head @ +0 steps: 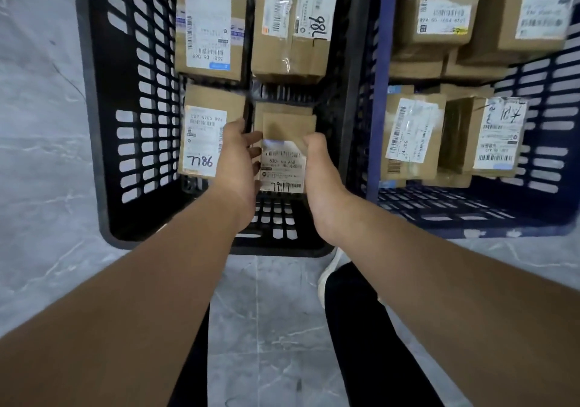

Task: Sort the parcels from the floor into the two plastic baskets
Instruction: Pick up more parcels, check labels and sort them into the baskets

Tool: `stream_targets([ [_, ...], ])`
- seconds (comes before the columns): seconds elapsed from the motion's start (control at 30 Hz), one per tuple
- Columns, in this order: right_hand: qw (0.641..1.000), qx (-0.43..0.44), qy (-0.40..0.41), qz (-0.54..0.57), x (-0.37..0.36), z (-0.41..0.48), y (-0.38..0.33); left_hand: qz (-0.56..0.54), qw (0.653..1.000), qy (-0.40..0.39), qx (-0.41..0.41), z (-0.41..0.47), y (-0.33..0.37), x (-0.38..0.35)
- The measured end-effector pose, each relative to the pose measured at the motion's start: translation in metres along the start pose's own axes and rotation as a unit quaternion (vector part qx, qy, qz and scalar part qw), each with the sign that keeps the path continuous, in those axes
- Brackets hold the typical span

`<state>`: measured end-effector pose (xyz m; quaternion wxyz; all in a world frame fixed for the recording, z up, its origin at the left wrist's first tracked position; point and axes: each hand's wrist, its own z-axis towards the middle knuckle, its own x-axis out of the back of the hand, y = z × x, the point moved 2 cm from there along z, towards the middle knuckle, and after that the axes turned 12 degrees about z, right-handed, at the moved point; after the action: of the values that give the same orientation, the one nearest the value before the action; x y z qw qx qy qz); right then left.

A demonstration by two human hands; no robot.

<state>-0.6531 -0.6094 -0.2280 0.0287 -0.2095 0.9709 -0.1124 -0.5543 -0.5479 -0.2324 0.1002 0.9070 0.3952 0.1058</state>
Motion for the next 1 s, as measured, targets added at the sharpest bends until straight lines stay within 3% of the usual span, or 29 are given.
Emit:
stream_targets([
  [0.23,1.0,0.014,0.006,-0.025,0.003,0.006,0.001,-0.008,1.0,0.016,-0.018,0.005,-0.007,-0.001],
  [0.47,1.0,0.019,-0.01,0.017,-0.004,-0.035,-0.012,0.056,0.997,-0.01,-0.058,-0.037,0.008,-0.001],
  [0.7,0.995,0.073,-0.003,0.071,-0.024,-0.111,-0.044,0.09,0.988,-0.027,-0.122,-0.11,0.056,0.011],
  [1.0,0.983,0.172,-0.007,0.057,-0.047,-0.236,-0.117,0.115,0.973,-0.037,-0.194,-0.222,0.131,0.036],
])
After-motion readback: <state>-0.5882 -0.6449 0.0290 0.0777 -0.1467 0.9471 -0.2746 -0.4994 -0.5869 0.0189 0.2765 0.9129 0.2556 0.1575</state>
